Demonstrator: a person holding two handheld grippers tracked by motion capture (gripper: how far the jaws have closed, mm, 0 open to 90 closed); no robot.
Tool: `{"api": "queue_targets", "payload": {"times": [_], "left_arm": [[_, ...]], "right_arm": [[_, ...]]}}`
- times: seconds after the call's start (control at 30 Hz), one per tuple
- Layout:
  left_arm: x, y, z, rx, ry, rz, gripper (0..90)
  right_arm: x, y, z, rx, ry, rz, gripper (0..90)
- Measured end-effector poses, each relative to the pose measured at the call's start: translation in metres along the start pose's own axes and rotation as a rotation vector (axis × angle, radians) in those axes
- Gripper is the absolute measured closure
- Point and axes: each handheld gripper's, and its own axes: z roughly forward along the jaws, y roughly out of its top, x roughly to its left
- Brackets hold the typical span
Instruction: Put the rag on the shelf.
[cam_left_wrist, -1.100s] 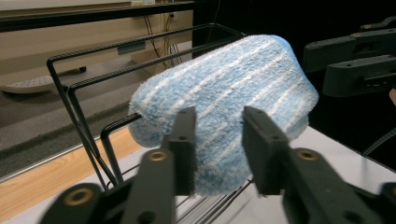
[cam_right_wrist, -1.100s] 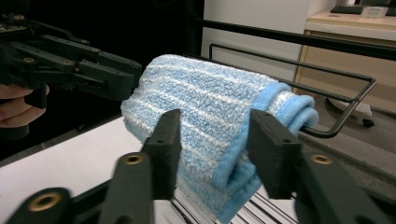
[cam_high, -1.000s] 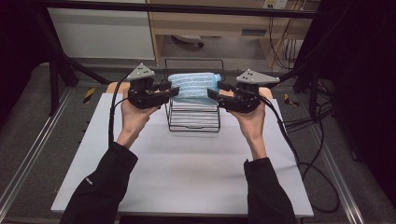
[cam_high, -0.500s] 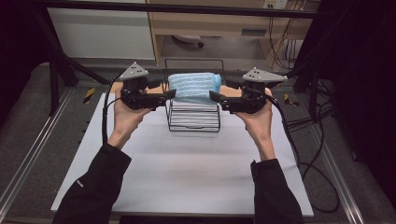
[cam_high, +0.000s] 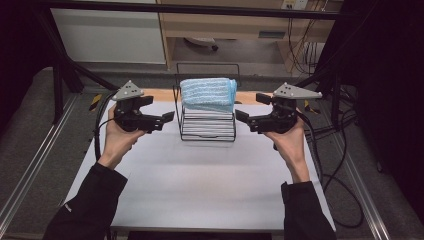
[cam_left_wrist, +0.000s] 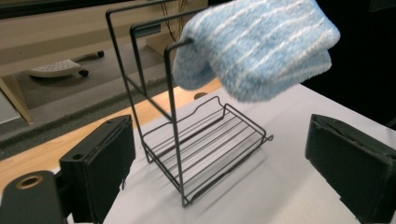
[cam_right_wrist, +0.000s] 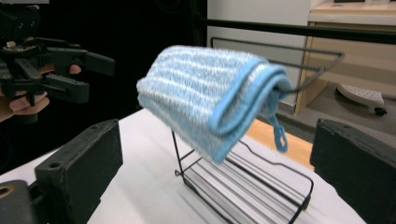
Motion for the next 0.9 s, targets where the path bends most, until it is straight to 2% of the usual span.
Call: {"api": "queue_targets", "payload": {"times": [0.27, 0.4, 0.63, 0.77, 0.9], "left_arm": [[0.004, -0.041, -0.007, 0.036, 0.002, 0.0, 8.1], [0.006, -0.068, -0.006, 0.054, -0.007, -0.015, 8.6], [0.007, -0.11, -0.005, 0.09, -0.017, -0.012, 9.5], [0.007, -0.132, -0.007, 0.117, -0.006, 0.008, 9.7], [0.01, -0.151, -0.01, 0.14, -0.001, -0.002, 9.9]], "right_arm": [[-0.005, -0.032, -0.012, 0.036, -0.008, 0.027, 0.4], [-0.008, -0.055, -0.017, 0.064, -0.011, 0.047, 0.4], [-0.009, -0.097, -0.021, 0.112, -0.004, 0.066, 0.4], [-0.01, -0.121, -0.024, 0.14, 0.003, 0.075, 0.3], [-0.014, -0.145, -0.027, 0.173, 0.0, 0.089, 0.3]]}}
